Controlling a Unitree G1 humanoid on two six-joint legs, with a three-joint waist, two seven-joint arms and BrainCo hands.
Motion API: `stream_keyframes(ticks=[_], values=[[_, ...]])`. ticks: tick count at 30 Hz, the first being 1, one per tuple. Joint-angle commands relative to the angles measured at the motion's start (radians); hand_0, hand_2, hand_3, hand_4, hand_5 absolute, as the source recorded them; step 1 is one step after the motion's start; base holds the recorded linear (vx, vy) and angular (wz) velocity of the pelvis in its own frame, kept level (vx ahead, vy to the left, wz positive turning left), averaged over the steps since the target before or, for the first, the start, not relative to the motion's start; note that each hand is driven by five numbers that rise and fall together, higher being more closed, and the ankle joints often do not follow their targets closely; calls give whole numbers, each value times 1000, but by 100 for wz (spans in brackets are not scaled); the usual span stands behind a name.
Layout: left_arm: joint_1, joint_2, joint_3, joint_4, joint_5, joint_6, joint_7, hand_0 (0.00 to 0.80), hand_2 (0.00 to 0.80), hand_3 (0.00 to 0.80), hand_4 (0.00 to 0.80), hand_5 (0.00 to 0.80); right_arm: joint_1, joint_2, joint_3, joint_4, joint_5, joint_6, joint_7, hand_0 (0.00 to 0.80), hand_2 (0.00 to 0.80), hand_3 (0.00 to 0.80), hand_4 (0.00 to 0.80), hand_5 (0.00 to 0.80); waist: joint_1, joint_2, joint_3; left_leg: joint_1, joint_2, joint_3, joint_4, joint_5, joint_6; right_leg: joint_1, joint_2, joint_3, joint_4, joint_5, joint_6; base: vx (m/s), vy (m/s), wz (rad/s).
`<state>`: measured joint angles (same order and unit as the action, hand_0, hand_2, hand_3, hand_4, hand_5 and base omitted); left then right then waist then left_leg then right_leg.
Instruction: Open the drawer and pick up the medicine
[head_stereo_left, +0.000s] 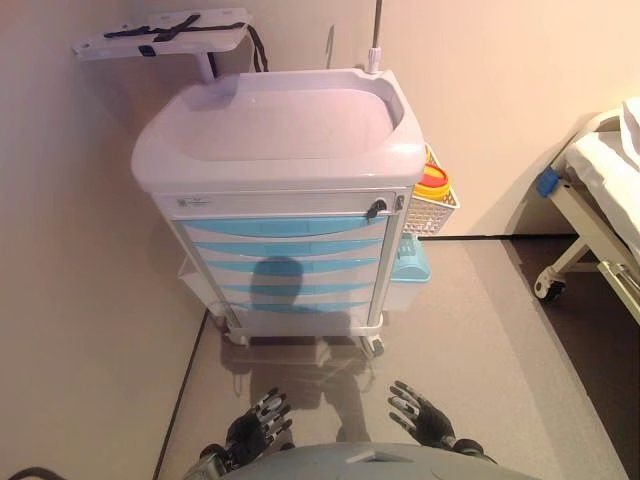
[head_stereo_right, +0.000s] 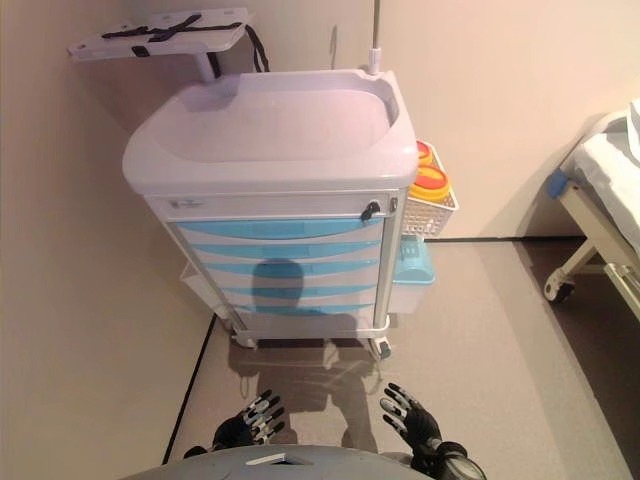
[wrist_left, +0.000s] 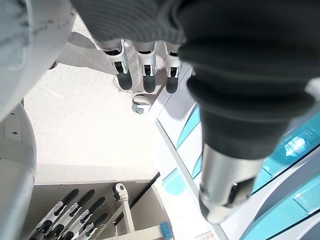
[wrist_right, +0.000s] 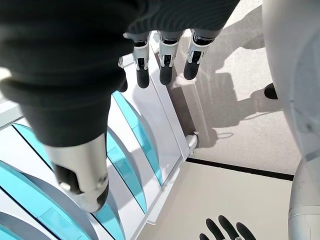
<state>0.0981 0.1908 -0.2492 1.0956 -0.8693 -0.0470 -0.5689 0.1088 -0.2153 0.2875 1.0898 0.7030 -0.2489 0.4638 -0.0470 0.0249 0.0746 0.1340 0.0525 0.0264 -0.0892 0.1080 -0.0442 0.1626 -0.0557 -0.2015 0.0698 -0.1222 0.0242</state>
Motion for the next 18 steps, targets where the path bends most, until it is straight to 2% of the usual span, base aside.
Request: stream_keyframes(ticks=[1, 5, 18], values=[[-92, -29, 4, 53, -14, -9, -15, 0, 0, 0, 0, 0, -51, 23, 20, 4, -26, -22, 5, 0, 0, 0, 0, 0, 20, -22, 44, 7, -49, 14, 2, -123, 23, -4, -7, -37, 5, 6, 37, 0, 0, 0], [-90, -30, 14, 54, -48, 4, -48, 0, 0, 0, 0, 0, -52, 22, 18, 9, -25, -25, 10, 0, 0, 0, 0, 0, 21, -22, 44, 6, -49, 13, 2, -122, 23, -5, -7, -39, 4, 7, 37, 0, 0, 0], [-85, -33, 18, 48, -52, -12, -40, 0, 0, 0, 0, 0, -49, 22, 15, 6, -24, -35, 15, 0, 0, 0, 0, 0, 24, -22, 52, 4, -50, 10, 2, -123, 23, -6, -9, -41, 7, 5, 36, 0, 0, 0]])
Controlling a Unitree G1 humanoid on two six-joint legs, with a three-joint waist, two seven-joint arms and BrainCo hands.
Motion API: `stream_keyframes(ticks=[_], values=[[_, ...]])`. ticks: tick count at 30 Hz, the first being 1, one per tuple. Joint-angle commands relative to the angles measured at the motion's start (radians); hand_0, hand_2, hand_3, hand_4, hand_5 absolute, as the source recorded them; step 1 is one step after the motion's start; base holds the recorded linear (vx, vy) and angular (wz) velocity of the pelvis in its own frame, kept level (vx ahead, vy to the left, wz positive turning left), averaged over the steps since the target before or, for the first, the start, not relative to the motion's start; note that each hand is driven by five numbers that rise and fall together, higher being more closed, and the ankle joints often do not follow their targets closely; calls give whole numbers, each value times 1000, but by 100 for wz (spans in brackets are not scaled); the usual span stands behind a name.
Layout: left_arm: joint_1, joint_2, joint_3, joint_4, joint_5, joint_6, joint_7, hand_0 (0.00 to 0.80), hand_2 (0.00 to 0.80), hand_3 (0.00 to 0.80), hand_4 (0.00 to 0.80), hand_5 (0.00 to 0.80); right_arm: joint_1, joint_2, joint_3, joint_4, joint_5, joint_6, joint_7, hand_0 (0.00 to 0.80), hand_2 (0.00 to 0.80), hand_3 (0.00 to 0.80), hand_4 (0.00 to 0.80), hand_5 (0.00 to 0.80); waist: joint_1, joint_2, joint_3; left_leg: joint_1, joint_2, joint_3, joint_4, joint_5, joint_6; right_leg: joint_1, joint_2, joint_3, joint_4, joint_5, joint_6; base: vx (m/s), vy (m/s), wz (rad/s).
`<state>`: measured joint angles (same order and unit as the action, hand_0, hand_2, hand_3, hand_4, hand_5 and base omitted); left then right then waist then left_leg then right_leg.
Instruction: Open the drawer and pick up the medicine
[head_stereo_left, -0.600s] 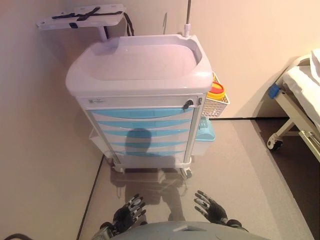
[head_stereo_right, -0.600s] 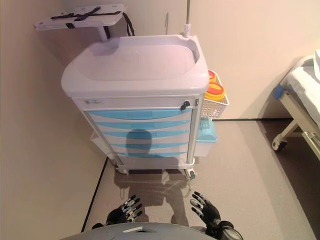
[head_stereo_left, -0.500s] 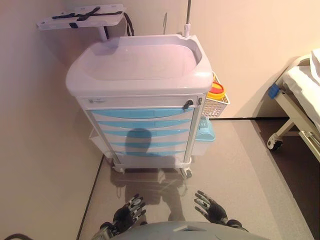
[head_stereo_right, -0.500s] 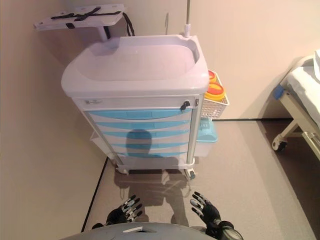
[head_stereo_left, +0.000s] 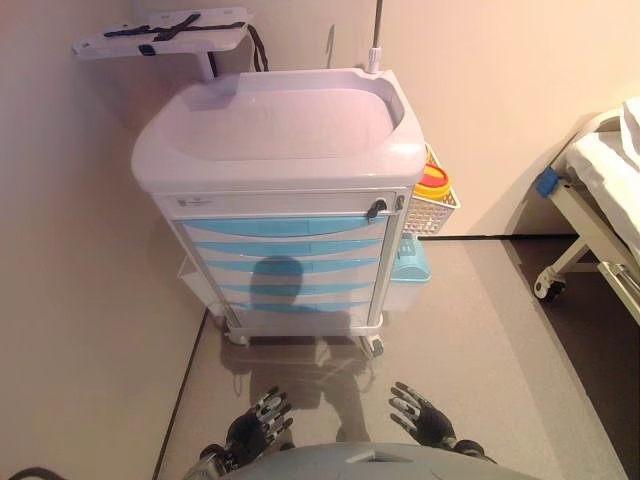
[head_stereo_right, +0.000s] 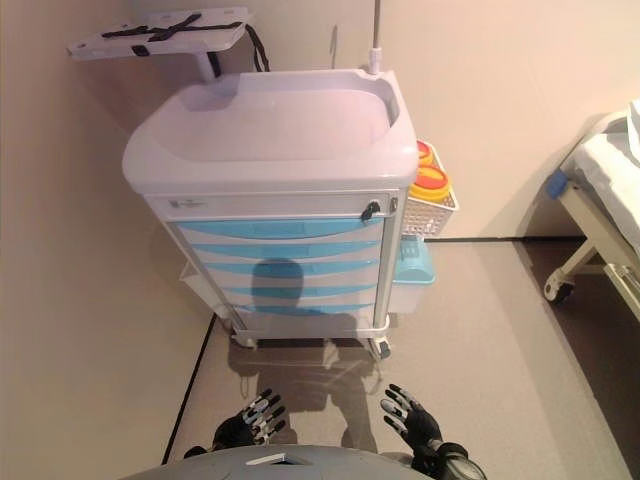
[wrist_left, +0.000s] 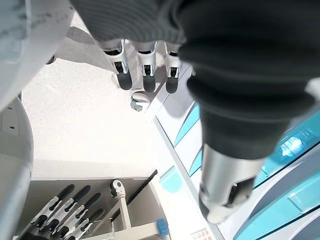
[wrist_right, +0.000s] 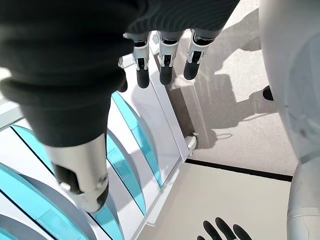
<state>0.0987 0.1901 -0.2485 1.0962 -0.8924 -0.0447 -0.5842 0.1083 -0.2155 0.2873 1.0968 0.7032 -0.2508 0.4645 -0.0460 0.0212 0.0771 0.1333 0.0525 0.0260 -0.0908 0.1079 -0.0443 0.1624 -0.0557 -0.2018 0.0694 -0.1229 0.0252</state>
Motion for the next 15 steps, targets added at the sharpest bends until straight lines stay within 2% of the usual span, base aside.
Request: stream_keyframes(ticks=[1, 15], values=[[-85, -32, 16, 47, -31, -16, -25, 0, 0, 0, 0, 0, -48, 22, 16, -1, -25, -36, 14, 0, 0, 0, 0, 0, 22, -18, 51, 5, -50, 10, 3, -123, 23, -6, -9, -42, 8, 5, 35, 0, 0, 0], [-81, -29, 5, 18, -48, -24, -19, 0, 0, 0, 0, 0, -44, 6, 18, -46, -33, -71, -20, 0, 0, 0, 0, 0, 24, -11, 77, -6, -54, -4, 3, -117, 26, -23, -16, -49, 30, -3, 34, 10, 3, 0]])
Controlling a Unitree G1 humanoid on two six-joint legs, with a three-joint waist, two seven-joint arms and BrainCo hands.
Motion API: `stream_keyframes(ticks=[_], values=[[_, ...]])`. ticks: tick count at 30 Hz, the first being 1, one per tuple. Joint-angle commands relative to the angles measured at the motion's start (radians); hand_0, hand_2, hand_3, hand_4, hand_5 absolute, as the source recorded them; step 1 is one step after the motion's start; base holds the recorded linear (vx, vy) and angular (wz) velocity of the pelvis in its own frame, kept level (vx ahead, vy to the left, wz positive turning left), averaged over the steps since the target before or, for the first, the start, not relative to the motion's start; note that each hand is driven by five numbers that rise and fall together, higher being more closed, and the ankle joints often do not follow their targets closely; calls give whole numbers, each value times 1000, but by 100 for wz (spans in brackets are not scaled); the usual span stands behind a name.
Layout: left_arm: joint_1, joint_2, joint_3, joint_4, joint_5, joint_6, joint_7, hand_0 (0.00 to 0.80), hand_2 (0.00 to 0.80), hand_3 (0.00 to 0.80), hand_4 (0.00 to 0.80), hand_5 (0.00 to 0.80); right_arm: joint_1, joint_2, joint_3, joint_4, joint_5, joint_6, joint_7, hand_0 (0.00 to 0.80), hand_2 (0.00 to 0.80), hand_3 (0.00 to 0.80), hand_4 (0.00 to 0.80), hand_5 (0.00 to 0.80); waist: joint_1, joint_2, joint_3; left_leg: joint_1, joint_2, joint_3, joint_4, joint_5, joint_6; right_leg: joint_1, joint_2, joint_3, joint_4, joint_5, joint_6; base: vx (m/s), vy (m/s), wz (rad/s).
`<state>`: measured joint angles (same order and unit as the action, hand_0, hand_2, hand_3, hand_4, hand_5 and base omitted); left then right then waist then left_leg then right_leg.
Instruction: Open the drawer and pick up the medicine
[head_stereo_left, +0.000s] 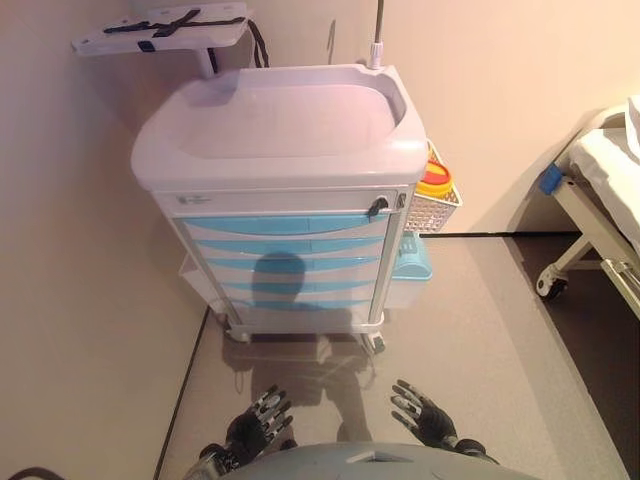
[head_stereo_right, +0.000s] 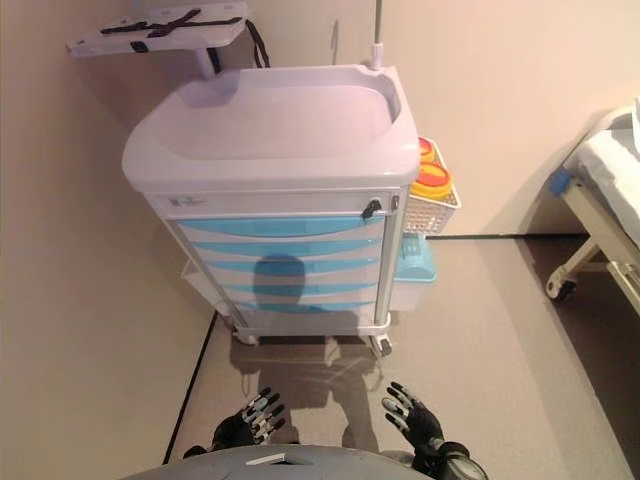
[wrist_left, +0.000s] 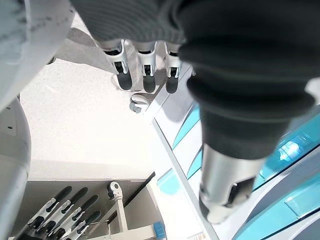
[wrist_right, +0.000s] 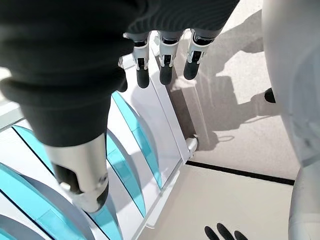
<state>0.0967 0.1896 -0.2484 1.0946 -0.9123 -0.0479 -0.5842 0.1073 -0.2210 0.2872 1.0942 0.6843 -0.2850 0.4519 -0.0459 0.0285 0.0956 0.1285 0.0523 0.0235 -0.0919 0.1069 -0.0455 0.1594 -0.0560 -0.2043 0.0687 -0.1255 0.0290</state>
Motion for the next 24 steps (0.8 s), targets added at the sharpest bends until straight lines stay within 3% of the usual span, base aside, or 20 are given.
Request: stream_keyframes(ticks=[1, 6, 10, 19, 24], values=[[-78, -29, 2, 15, -30, -25, -19, 0, 0, 0, 0, 0, -43, 9, 19, -51, -17, -37, -13, 0, 0, 0, 0, 0, 23, -16, 64, -6, -53, -4, 5, -114, 28, -28, -17, -46, 43, -5, 28, 0, 0, 0], [-95, -29, -27, -28, -66, -35, -15, 0, 0, 0, 0, 0, -55, -16, 30, -103, 4, -24, -41, 0, 0, 0, 0, 0, 19, 6, 114, -54, -52, -24, 21, -98, 34, -121, -19, -34, 155, -41, 10, -28, 61, 1], [-124, -27, -34, -54, -117, -44, -43, 0, 0, 0, 0, 0, -85, -36, 29, -114, 19, -33, -47, 0, 0, 0, 0, 0, 23, 21, 179, -148, -66, -46, 108, -103, 42, -219, -25, -15, 257, -69, -9, -96, 64, 7], [-151, -18, -31, -177, -256, -30, -110, 0, 0, 0, 0, 0, -108, -63, 48, -186, 25, -44, -82, 0, 0, 0, 0, 0, 40, 11, 301, -395, -106, -53, 397, -159, 63, -443, -54, 25, 525, -124, -43, -36, 33, 7], [-159, -15, -21, -241, -371, 11, -172, 0, 0, 0, 0, 0, -93, -70, 53, -247, 22, -24, -105, 0, 0, 0, 0, 0, 31, 3, 330, -489, -115, -55, 497, -190, 83, -552, -38, 62, 634, -145, -60, 57, 14, -8]])
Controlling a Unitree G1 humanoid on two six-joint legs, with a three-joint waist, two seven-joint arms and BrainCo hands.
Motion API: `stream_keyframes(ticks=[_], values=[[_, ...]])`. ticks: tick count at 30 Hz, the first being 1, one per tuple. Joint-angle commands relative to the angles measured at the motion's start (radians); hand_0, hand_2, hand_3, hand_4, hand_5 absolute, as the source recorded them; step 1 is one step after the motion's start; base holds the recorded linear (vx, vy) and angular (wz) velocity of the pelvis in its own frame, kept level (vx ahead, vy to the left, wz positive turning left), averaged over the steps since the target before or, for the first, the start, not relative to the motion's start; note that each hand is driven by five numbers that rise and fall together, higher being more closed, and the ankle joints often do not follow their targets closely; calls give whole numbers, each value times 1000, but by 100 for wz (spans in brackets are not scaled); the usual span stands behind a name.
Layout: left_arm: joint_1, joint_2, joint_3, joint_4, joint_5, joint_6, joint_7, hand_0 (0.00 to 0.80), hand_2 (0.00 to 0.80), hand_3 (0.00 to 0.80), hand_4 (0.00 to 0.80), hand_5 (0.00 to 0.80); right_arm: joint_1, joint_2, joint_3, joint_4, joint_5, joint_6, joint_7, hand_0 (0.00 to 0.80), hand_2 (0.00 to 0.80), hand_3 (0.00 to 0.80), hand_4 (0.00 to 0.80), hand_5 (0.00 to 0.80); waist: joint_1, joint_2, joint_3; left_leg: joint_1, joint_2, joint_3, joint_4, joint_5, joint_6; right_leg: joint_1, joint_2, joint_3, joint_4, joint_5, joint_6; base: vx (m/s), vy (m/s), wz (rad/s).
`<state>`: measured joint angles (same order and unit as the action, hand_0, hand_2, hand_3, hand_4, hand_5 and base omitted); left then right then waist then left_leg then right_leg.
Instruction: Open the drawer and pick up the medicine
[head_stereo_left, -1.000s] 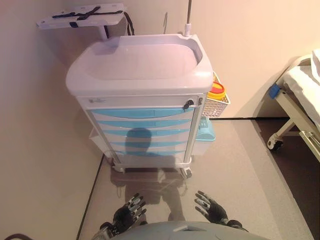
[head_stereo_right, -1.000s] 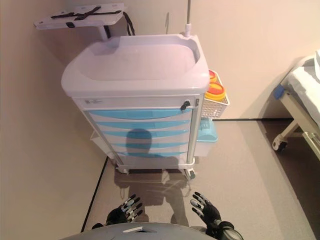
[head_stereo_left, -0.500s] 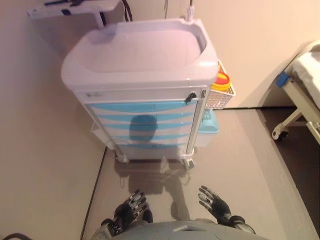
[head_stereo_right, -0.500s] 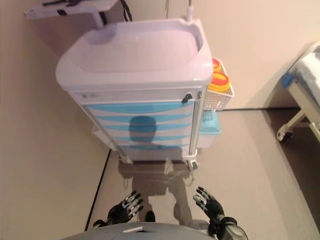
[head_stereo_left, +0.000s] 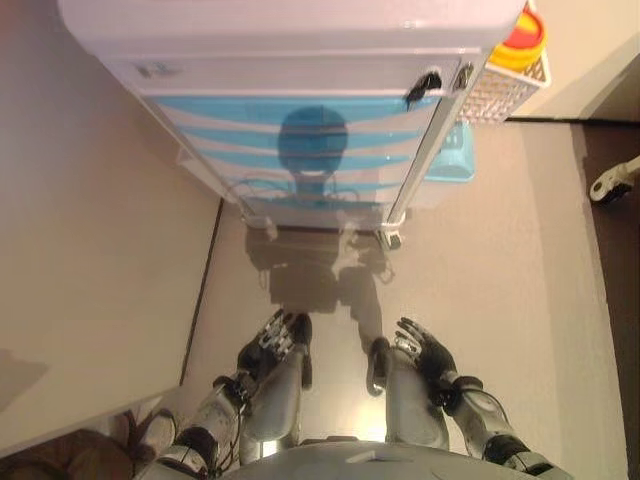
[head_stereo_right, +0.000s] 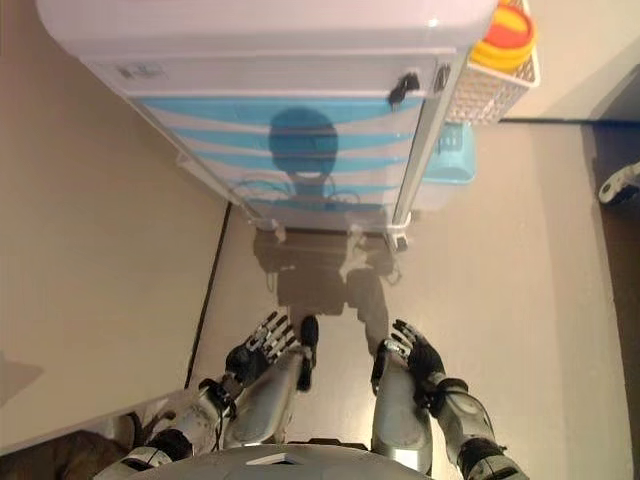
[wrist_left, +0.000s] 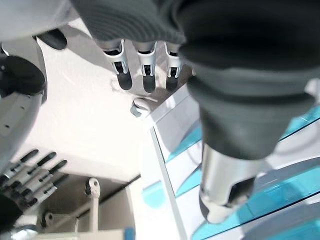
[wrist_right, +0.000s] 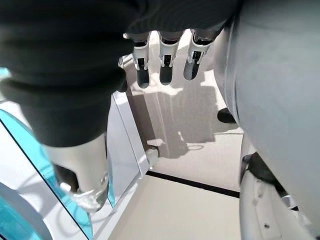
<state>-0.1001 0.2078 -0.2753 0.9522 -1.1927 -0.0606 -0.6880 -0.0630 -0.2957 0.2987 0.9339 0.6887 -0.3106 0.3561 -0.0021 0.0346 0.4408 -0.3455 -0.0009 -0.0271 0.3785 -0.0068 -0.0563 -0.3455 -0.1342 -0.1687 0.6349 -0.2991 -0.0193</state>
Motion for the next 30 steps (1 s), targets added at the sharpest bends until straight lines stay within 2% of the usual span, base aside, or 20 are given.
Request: stream_keyframes(ticks=[1, 2, 3, 4, 12, 24, 30], values=[[32, -35, 7, -110, -128, 34, -84, 0, 0, 0, 0, 0, 81, 3, 44, -100, 15, 5, -14, 0, 0, 0, 0, 0, -16, -5, -11, -34, -63, -3, 46, -83, 96, -69, 44, 33, 84, 27, -14, 41, 14, -21], [32, -34, 7, -110, -128, 34, -84, 0, 0, 0, 0, 0, 81, 3, 44, -100, 15, 5, -14, 0, 0, 0, 0, 0, -16, -5, -11, -35, -64, -2, 46, -83, 96, -70, 44, 34, 85, 27, -14, 38, 17, -23], [22, -42, 19, -133, -199, 75, -108, 0, 0, 0, 0, 0, 88, 1, 54, -125, 15, 13, -20, 0, 0, 0, 0, 0, -22, -11, -1, -67, -65, 4, 76, -92, 101, -107, 52, 45, 109, 27, -18, 82, 2, -16], [18, -45, 26, -140, -222, 86, -118, 0, 0, 0, 0, 0, 92, 0, 59, -137, 13, 17, -23, 0, 0, 0, 0, 0, -26, -19, 6, -71, -70, 5, 99, -120, 102, -116, 53, 57, 136, 3, -12, 91, 6, -12], [-66, -71, 51, -179, -379, 149, -159, 0, 0, 0, 0, 0, 113, -8, 75, -205, 20, 48, -31, 0, 0, 0, 0, 0, -61, -45, 19, -146, -61, 35, 152, -135, 120, -218, 78, 99, 176, 31, 0, 53, 37, -12], [-280, -86, 82, -272, -524, 71, -141, 0, 0, 0, 0, 0, 103, -34, 105, -250, 70, 87, -48, 0, 0, 0, 0, 0, -108, -77, 40, -239, -51, 82, 214, -145, 141, -303, 106, 150, 170, 91, 25, 23, 47, -10], [-407, -33, 121, -296, -592, 39, -102, 0, 0, 0, 0, 0, 101, -41, 125, -252, 111, 78, -46, 0, 0, 0, 0, 0, -128, -89, 49, -268, -42, 95, 237, -158, 148, -327, 116, 166, 162, 106, 28, 23, 3, -8]])
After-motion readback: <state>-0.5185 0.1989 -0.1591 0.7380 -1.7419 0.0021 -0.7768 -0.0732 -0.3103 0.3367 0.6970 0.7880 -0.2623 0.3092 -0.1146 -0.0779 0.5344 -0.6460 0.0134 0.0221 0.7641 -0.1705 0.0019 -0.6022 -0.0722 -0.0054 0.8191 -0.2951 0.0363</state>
